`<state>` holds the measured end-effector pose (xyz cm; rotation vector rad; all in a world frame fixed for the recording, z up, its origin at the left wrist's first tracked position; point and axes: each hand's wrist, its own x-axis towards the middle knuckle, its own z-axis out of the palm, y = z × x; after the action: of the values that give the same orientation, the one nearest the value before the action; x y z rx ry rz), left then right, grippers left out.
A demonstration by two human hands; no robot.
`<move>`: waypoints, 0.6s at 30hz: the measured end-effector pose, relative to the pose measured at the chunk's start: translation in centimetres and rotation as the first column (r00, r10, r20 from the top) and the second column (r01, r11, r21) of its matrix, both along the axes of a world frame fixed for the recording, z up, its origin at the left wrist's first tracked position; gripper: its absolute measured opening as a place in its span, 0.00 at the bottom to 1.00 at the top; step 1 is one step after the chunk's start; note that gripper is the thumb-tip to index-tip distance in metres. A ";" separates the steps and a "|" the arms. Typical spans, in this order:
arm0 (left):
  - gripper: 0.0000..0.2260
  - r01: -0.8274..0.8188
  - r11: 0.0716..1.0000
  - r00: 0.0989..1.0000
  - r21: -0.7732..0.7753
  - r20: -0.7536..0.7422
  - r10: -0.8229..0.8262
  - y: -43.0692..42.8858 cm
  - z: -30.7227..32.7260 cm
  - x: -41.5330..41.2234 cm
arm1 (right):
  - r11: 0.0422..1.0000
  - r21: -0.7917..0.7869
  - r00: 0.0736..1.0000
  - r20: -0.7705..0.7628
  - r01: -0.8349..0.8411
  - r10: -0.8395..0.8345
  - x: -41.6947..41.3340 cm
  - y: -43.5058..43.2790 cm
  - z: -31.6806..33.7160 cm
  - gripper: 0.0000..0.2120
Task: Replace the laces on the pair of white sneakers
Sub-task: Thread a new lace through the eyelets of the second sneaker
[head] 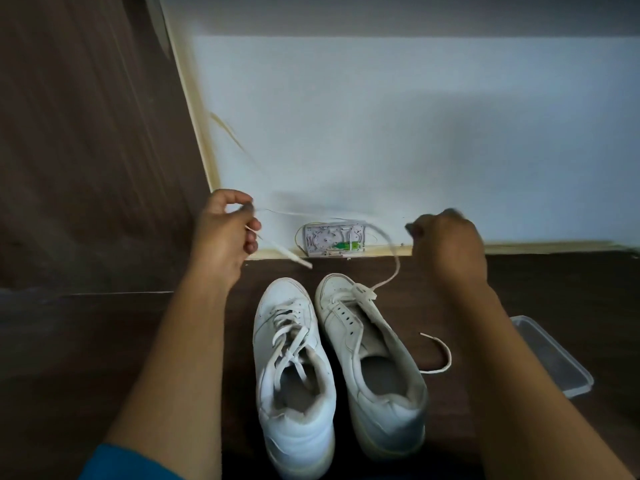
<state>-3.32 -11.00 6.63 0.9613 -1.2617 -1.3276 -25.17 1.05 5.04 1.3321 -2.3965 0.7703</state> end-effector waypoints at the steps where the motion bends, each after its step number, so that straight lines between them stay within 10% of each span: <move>1: 0.12 0.025 0.998 0.996 0.058 -0.085 -0.021 0.1 0.3 0.4 | 0.990 -0.139 0.989 0.147 0.034 -0.013 -0.1 0.0 0.2 0.12; 4: 0.11 0.243 0.961 0.961 0.134 -0.169 -0.219 1.1 1.0 0.7 | 0.951 -0.304 0.787 0.571 -0.061 0.233 1.1 -0.6 0.3 0.05; 7: 0.12 0.381 0.915 0.924 0.134 -0.037 -0.380 2.2 0.7 -0.4 | 0.928 0.004 0.782 0.540 -0.372 0.311 3.0 -0.8 -0.1 0.08; 11: 0.09 0.448 0.874 0.887 0.188 0.032 -0.461 3.5 -0.6 -2.9 | 0.807 -0.030 0.528 0.742 -0.590 0.414 4.6 -0.9 -0.4 0.08; 16: 0.08 0.416 0.873 0.904 0.255 -0.008 -0.428 3.5 -1.9 -4.1 | 0.836 0.000 0.646 0.635 -0.548 0.423 4.7 -1.9 -1.9 0.05; 18: 0.07 0.323 0.938 0.847 0.123 0.405 -0.344 2.6 -2.6 -3.7 | 0.844 0.011 0.640 0.657 -0.536 0.398 4.5 -2.0 -2.3 0.06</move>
<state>-7.01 -8.40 3.99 1.1421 -1.8007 -1.4695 -20.63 -0.95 2.73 2.1269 -2.6906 1.3281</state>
